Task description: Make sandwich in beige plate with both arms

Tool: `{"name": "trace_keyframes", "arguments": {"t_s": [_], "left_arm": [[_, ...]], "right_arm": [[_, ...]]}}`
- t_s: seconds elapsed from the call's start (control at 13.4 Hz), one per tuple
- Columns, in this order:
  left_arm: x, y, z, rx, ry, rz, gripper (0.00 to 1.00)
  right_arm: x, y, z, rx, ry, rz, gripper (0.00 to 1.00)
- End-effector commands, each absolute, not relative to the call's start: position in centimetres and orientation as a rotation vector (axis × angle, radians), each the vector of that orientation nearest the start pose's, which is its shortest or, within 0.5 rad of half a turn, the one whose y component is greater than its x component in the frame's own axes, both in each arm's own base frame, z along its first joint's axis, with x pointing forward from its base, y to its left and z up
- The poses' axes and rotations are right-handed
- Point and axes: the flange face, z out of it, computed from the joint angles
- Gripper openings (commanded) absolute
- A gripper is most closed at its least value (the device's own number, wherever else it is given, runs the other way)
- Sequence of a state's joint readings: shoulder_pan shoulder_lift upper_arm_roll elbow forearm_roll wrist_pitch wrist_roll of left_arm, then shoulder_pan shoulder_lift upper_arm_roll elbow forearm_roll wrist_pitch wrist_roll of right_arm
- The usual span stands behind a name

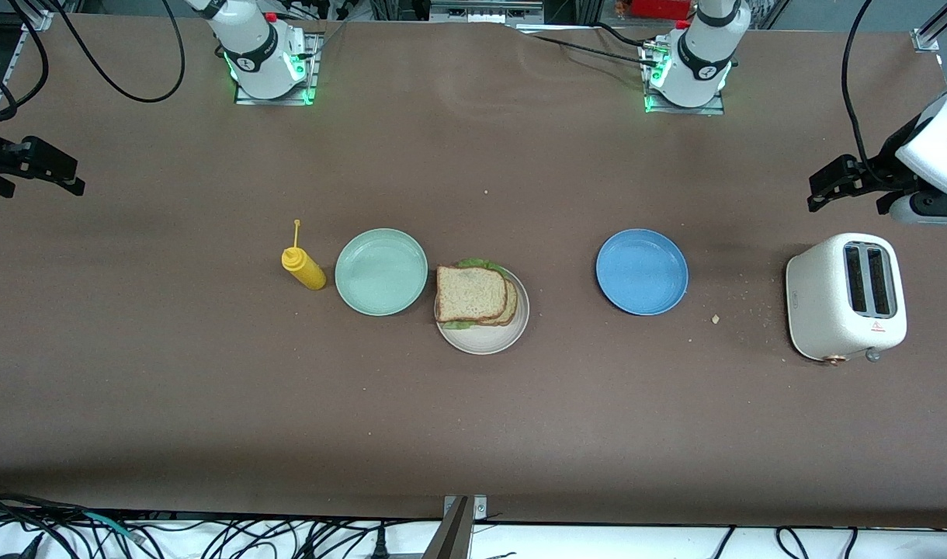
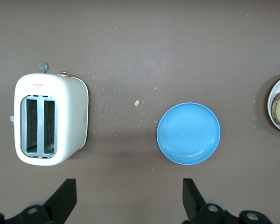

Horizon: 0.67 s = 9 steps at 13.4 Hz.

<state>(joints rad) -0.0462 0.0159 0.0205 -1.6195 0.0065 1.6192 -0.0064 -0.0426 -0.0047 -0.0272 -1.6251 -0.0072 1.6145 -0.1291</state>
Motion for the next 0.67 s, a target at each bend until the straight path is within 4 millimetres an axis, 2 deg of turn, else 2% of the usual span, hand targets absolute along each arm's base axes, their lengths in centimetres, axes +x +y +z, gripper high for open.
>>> {"name": "trace_keyframes", "arguments": {"t_s": [0.0, 0.15, 0.6], "left_arm": [[56.3, -1.6, 59.7, -3.110, 0.065, 0.009, 1.00], [56.5, -1.0, 61.0, -3.108, 0.067, -0.031, 1.00], [57.7, -0.7, 59.2, -3.094, 0.066, 0.019, 1.00]], "right_arm": [[55.1, -3.6, 60.9, -3.127, -0.093, 0.029, 1.00], [55.2, -3.5, 60.8, -3.127, -0.095, 0.032, 1.00], [55.1, -3.5, 61.0, -3.135, -0.098, 0.026, 1.00]]}}
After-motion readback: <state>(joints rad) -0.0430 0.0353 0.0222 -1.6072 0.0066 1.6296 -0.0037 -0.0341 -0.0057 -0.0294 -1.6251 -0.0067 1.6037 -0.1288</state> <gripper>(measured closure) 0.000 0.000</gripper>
